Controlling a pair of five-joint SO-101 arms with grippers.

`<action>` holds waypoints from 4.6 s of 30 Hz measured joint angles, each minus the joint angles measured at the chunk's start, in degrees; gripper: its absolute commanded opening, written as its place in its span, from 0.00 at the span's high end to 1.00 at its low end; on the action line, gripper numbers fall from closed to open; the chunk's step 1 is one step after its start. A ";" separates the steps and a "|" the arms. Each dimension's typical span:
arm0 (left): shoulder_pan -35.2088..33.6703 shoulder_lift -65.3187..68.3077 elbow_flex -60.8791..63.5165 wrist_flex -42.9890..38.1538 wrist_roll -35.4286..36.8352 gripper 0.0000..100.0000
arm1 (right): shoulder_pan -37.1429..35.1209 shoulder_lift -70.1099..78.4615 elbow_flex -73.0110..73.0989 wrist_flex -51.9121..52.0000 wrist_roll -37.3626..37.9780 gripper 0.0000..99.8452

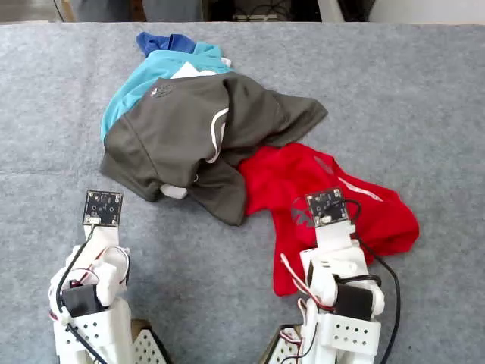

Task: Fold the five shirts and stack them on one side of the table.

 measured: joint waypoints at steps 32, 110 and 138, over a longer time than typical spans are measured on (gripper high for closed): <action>0.00 0.00 0.09 0.00 0.00 0.97 | 0.00 0.00 0.00 0.00 0.00 0.98; 3.08 0.00 0.09 0.00 0.00 0.97 | 5.71 79.12 -80.44 15.38 -6.24 0.99; 12.48 0.00 0.09 0.00 0.00 0.97 | 7.82 69.10 -21.89 -36.31 -2.11 0.99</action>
